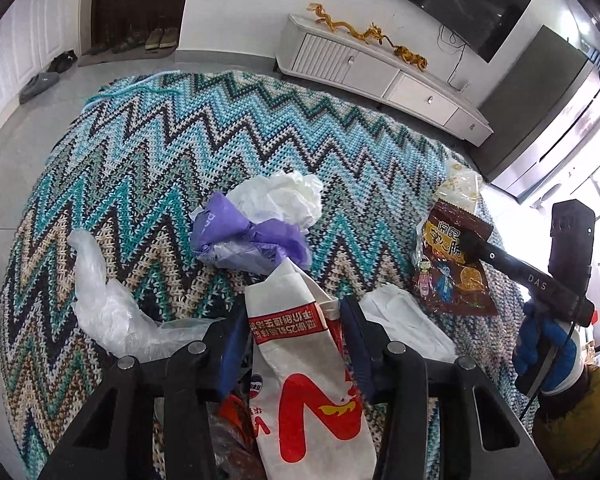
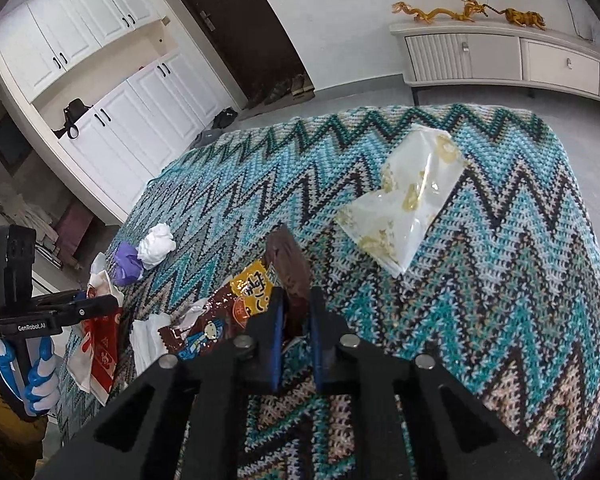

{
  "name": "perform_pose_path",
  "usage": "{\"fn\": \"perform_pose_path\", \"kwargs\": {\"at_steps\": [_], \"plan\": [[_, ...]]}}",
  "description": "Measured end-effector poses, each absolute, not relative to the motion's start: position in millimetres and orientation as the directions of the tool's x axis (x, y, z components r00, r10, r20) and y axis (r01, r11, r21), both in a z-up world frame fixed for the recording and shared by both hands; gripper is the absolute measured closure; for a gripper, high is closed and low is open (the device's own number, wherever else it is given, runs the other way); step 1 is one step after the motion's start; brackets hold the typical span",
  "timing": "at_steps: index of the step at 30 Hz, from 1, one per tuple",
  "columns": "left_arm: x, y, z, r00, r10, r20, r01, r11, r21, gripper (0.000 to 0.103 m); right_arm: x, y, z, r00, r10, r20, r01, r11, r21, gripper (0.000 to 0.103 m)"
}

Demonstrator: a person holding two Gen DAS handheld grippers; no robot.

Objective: Collect trash
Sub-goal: 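Grasp the red-and-white cup with the left tool while the right tool grasps the brown snack bag, then carry the cup and snack bag over the bin and open both tools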

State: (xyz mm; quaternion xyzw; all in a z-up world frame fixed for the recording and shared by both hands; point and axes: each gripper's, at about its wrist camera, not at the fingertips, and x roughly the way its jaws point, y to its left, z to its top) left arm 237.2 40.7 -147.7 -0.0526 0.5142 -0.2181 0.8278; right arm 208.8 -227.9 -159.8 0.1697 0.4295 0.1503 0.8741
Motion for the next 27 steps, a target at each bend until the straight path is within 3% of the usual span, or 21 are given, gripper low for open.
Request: {"fn": "perform_pose_path", "kwargs": {"at_steps": [12,27], "plan": [[197,53,-103,0.451,-0.449,-0.771,0.309,0.889,-0.337,0.061,128,-245,-89,0.698,0.362,-0.618,-0.142,0.916,0.376,0.093],[155,36,-50,0.512,-0.485,-0.709,0.345,0.872,-0.347,0.061,12,-330,-57,0.798,0.195,-0.570,0.005,0.944,0.330,0.093]]}}
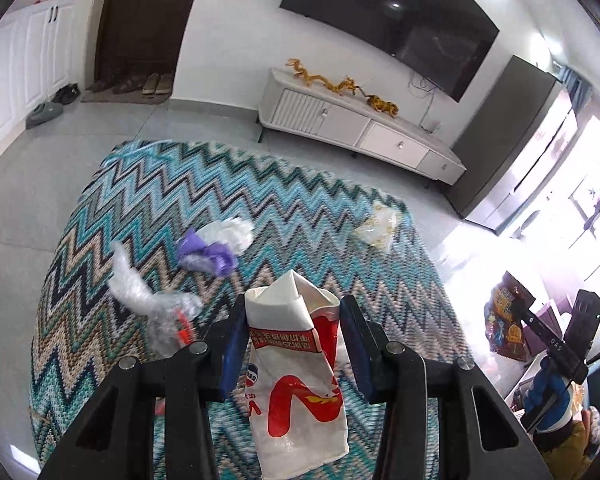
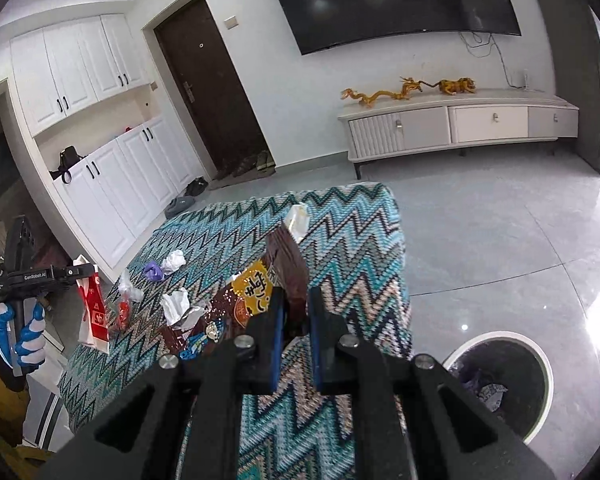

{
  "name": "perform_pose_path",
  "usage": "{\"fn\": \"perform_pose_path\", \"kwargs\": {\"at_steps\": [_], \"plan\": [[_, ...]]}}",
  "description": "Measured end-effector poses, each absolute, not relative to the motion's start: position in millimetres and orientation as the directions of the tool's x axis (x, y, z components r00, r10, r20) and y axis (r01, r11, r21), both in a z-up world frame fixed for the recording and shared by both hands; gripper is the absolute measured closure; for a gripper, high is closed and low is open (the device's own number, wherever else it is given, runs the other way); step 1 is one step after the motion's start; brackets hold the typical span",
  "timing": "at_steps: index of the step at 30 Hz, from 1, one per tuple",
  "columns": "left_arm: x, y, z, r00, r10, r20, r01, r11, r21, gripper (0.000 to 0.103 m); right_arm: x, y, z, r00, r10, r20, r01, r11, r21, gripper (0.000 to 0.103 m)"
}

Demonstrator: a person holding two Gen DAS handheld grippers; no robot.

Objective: Collect trash
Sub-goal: 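Carry the cup and snack bag over the bin and open both tools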

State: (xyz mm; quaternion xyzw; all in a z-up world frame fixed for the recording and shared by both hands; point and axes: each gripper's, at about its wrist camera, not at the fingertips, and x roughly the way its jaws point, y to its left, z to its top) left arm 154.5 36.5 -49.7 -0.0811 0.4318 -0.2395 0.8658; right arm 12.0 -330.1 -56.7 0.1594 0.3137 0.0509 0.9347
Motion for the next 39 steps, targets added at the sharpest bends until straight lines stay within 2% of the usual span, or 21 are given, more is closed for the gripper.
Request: {"fn": "perform_pose_path", "kwargs": {"at_steps": [6,15,19,25,33,37,39], "plan": [[153,-42,-26,0.464,-0.571,-0.677,0.466,0.808,-0.362,0.061,-31,-384,-59,0.809,0.075,-0.583,0.128,0.946,0.299,0.093],[143,-237,-43,0.234,-0.686,-0.689,0.670,0.627,-0.397,0.061,-78,-466,-87,0.749,-0.124,-0.651,0.354,0.905,0.235,0.092],[134,-311,-65,0.152,-0.693,-0.704,0.708,0.574,-0.412,0.061,-85,-496,-114,0.696,-0.176,-0.696,0.437,0.873,0.216,0.092],[130,-397,-105,0.128,-0.644,-0.754,0.737,0.571,-0.361,0.061,-84,-529,-161,0.619,-0.205,-0.758,0.517,0.833,0.198,0.092],[123,-449,-156,0.123,-0.577,-0.807,0.751,0.586,-0.305,0.060,-71,-542,-208,0.551,-0.211,-0.807,0.577,0.795,0.186,0.090],[124,-455,-172,0.103,-0.560,-0.822,0.741,0.595,-0.312,0.043,-63,-545,-229,0.541,-0.193,-0.819,0.583,0.788,0.199,0.090],[123,-453,-173,0.091,-0.561,-0.823,0.740,0.591,-0.321,0.041,-57,-546,-238,0.535,-0.180,-0.826,0.591,0.778,0.213,0.086]]}}
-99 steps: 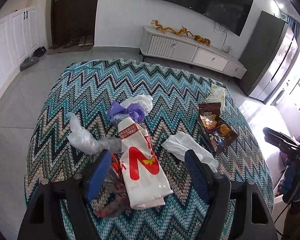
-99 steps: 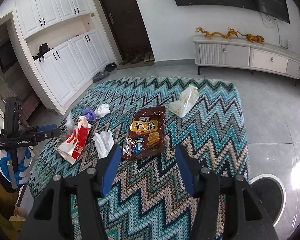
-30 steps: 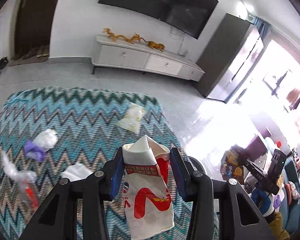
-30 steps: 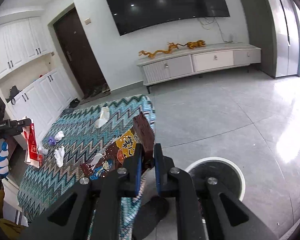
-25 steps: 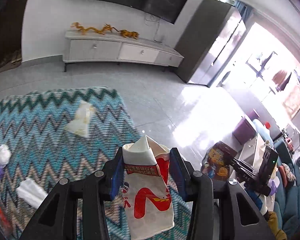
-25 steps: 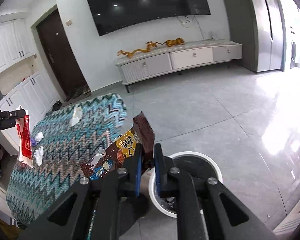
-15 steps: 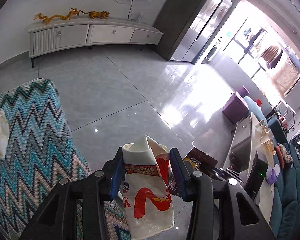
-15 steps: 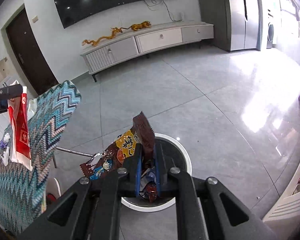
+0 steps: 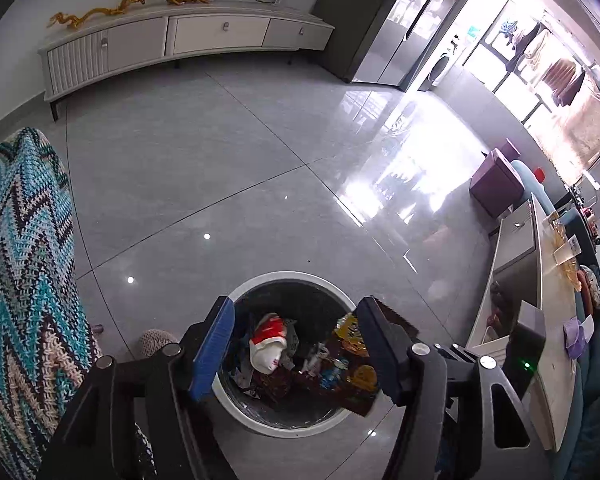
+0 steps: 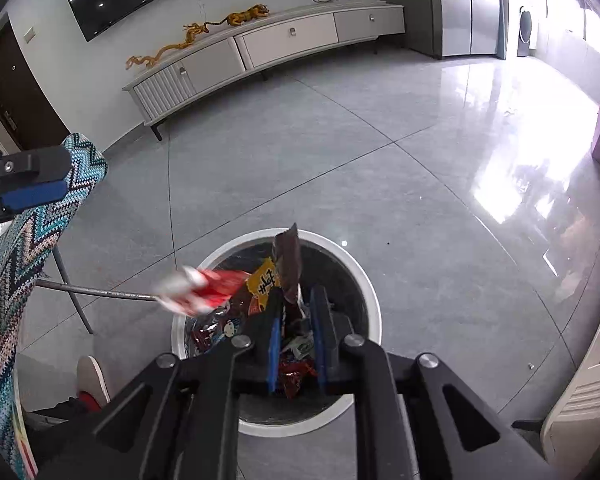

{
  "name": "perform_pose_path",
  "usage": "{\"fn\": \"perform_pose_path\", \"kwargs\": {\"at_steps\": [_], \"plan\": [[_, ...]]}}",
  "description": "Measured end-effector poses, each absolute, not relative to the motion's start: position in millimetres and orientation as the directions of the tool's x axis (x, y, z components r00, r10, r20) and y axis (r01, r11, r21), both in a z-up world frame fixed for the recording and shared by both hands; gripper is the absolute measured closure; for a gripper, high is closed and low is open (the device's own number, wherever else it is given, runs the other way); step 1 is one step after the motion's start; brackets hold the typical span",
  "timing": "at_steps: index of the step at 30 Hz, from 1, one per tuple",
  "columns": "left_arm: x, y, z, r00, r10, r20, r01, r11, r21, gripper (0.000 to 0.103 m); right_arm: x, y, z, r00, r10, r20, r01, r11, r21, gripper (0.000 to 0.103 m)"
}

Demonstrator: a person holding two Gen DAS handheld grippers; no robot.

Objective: Collect trash
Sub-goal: 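Carry the cup and snack bag over the bin and open both tools, then move both tools back over the ottoman toward the plastic bags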

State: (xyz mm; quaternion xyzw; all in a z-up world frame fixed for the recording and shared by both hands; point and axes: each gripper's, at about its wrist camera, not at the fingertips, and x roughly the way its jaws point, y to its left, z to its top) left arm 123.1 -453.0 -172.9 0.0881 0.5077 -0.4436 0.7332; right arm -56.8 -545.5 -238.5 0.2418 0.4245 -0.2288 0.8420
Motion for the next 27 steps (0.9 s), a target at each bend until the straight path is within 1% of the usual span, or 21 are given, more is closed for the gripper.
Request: {"fn": "perform_pose_path", "kwargs": {"at_steps": [2,4,9,12,18,21,25,27], "plan": [[122,-444,-171,0.082,-0.570,-0.817,0.736,0.588,-0.336,0.039,-55,-548,-247,0.520,-0.181,-0.835,0.600,0.773,0.205,0.069],[121,-433,-168,0.094,-0.574,-0.814,0.736,0.591,-0.332,0.039,-53,-547,-252,0.520,-0.174,-0.836,0.604,0.767,0.217,0.063],[112,-404,-145,0.166,-0.588,-0.791,0.751,0.595,-0.285,0.039,-61,-541,-246,0.526,-0.174,-0.832,0.615,0.754,0.231,0.062],[105,-383,-123,0.211,-0.606,-0.767,0.759,0.596,-0.262,0.039,-68,-534,-227,0.548,-0.191,-0.814,0.617,0.750,0.239,0.062],[82,-328,-77,0.319,-0.624,-0.714,0.768,0.612,-0.191,0.039,-90,-509,-171,0.619,-0.236,-0.749,0.601,0.756,0.258,0.062],[78,-292,-57,0.351,-0.633,-0.690,0.754,0.628,-0.192,0.039,-96,-491,-139,0.660,-0.249,-0.709,0.575,0.774,0.264,0.062],[74,-238,-37,0.432,-0.624,-0.651,0.710,0.680,-0.182,0.039,-97,-464,-94,0.714,-0.258,-0.650,0.528,0.808,0.260,0.062],[77,-206,-28,0.488,-0.604,-0.630,0.670,0.722,-0.174,0.037,-92,-447,-72,0.747,-0.242,-0.620,0.487,0.834,0.260,0.062]]}}
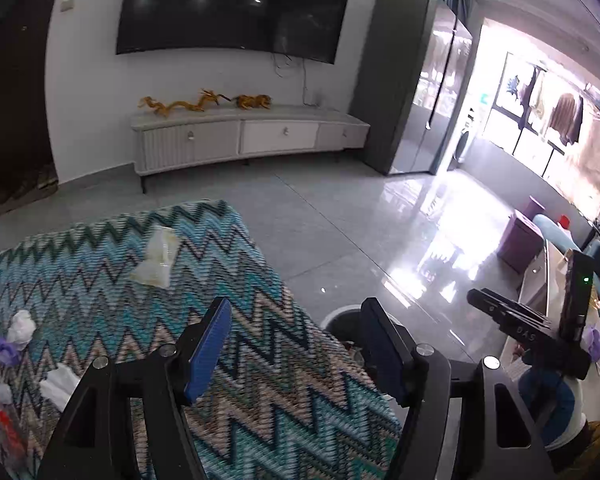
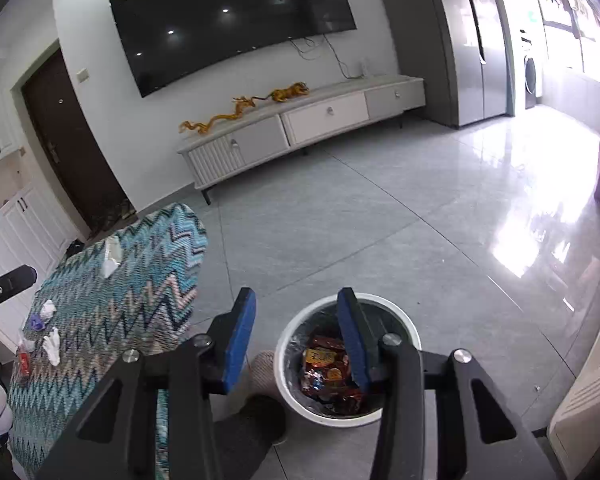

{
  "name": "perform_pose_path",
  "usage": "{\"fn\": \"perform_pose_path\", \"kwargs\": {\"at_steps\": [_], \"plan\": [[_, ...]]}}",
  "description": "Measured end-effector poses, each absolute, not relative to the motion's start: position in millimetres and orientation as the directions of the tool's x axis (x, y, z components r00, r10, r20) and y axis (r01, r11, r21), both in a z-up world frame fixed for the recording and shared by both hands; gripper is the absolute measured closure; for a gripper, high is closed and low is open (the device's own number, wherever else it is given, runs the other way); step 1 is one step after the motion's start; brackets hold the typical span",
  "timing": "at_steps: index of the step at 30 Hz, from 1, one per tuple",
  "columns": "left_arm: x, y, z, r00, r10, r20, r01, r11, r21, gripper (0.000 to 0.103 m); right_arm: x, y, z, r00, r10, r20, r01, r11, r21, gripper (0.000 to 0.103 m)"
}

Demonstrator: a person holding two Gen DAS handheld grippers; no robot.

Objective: Collect trash
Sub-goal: 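Move both tools back over the ottoman toward the plastic bags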

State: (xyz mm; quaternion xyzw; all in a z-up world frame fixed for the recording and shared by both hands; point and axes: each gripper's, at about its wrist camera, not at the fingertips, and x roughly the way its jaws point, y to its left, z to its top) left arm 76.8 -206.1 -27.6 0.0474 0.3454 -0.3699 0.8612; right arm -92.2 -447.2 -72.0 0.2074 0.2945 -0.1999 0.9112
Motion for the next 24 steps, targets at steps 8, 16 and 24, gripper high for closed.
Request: {"fn": "perform_pose_path", "kwargs": {"at_steps": [8,16,24], "plan": [[85,-73,-19,0.666,-0.471,-0.579,0.475,0.866,-0.157,0.031,-58,-367,-15,0.838,-0.111,-0.534,0.274,0.932,0.236,0.062],[92,46,-42,0.732,-0.318,-0.603,0.278,0.947,-0.161,0.031,-20,-301,-8,0.844,0.005,-0.536,0.125,0.971,0.206,0.062],[97,110,-75,0.725,-0.224,-0.652,0.157,0.975,-0.160,0.031,13,-269,-25,0.811,0.079,-0.580,0.044,0.980,0.196,0.062]]}}
